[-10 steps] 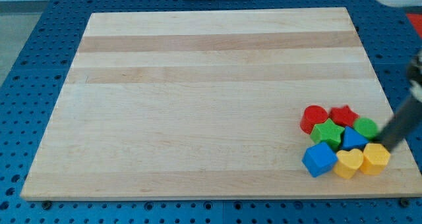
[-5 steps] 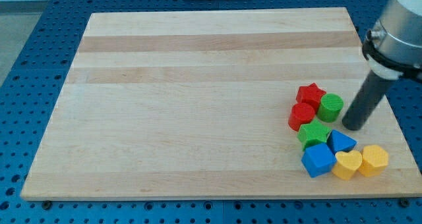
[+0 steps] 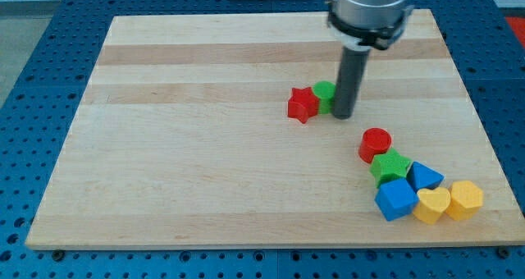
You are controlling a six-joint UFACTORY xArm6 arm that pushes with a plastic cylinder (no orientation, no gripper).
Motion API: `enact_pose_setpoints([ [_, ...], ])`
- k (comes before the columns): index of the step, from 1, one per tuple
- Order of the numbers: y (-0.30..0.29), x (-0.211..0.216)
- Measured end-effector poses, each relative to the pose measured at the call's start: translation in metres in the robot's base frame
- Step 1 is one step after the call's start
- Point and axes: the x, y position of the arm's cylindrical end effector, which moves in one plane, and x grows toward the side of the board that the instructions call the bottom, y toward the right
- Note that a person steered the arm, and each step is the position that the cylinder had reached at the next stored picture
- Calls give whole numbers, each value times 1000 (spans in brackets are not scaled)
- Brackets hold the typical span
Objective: Move red star and green circle at center of the board
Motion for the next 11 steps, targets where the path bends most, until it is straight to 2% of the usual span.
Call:
enact_pose_setpoints([
  [1, -47, -2],
  [3, -50, -2],
  [5, -87, -24],
  [6, -87, -10],
  [7, -63, 24],
  [9, 54, 24],
  [10, 41, 12],
  [11, 1, -4],
])
